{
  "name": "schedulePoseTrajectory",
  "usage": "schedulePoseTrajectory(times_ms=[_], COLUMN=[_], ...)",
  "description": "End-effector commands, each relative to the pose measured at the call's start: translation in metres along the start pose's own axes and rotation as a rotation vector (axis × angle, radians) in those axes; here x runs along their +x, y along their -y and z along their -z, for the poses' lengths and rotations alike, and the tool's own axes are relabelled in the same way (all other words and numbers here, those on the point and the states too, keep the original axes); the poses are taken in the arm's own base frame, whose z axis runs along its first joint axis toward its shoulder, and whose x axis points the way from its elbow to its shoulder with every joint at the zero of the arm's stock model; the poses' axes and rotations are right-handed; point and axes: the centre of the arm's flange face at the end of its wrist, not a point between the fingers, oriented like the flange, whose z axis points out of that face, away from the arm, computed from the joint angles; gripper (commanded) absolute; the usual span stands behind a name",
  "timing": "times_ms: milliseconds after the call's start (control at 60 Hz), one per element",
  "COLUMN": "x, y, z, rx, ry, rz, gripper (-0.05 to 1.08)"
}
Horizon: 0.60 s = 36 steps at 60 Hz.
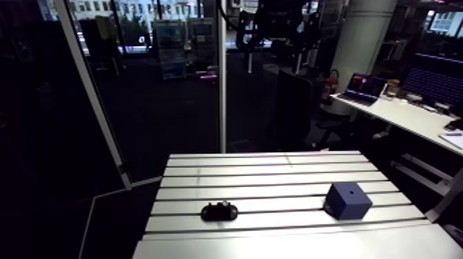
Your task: Pick up the M10 bolt and insert it into the hole until fully seated.
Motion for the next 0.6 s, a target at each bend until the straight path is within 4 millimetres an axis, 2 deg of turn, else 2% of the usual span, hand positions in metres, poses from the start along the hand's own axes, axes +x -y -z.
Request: schedulePoseTrajectory(times_ms=[17,600], x=[0.0205,0.0206], y=[0.0117,0.0117], z=[-0.0130,-0.0127], rx=[0.038,0.038], ry=[0.026,0.024], rz=[0.017,0.018], gripper=[0.01,0.01])
